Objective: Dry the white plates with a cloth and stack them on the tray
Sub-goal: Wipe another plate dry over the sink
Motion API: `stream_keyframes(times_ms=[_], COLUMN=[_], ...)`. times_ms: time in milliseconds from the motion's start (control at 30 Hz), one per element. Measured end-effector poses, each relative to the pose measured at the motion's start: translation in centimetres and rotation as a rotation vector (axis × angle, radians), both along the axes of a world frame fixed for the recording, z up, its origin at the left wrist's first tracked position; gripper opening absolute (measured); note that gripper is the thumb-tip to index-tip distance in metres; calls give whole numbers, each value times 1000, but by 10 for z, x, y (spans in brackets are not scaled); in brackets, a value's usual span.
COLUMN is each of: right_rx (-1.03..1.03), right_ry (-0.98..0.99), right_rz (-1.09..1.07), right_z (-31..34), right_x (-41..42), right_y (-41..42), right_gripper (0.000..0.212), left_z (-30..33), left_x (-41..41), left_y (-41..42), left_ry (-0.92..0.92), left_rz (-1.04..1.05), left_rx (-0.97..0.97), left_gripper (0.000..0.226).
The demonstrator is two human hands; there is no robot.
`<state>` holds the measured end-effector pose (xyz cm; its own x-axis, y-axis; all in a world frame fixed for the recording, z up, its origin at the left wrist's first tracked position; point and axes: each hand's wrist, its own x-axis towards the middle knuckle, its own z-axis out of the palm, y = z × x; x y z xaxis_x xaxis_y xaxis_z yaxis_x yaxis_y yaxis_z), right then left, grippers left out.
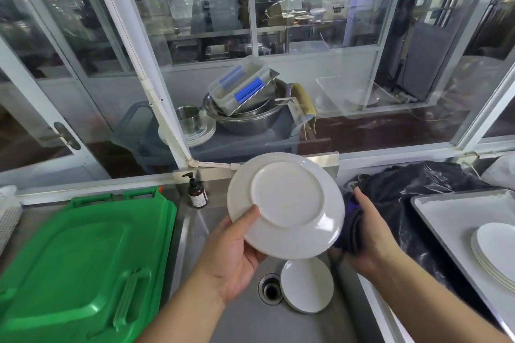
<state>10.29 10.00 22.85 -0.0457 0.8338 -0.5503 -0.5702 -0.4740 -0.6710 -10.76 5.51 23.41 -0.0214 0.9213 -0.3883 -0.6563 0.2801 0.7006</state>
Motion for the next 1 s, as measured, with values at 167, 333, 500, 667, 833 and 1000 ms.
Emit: stream_keyframes(times_ms=[167,333,500,667,833,1000], right_rx=[58,551,1065,1556,1695,1430], right_ry=[-300,-1031,-1344,-1466,-1472,-1488], right_rz=[-140,80,177,409,538,377], right_z=[13,21,18,29,34,40], right_x=[14,-3,-23,-45,-50,-45], right_y=[20,30,28,7,6,20], right_gripper=[29,14,15,30,33,40], left_z=[-3,-7,-5,-8,-9,-11], left_x=[-17,-8,-4,0,-2,-1], left_y=[2,-7,-8,-11,-17,-20], left_ry=[399,505,557,591,603,508], left_rz=[-95,-234,-254,-245,-262,-269], left_rx=[74,117,176,202,251,276], left_gripper=[37,23,21,18,22,25])
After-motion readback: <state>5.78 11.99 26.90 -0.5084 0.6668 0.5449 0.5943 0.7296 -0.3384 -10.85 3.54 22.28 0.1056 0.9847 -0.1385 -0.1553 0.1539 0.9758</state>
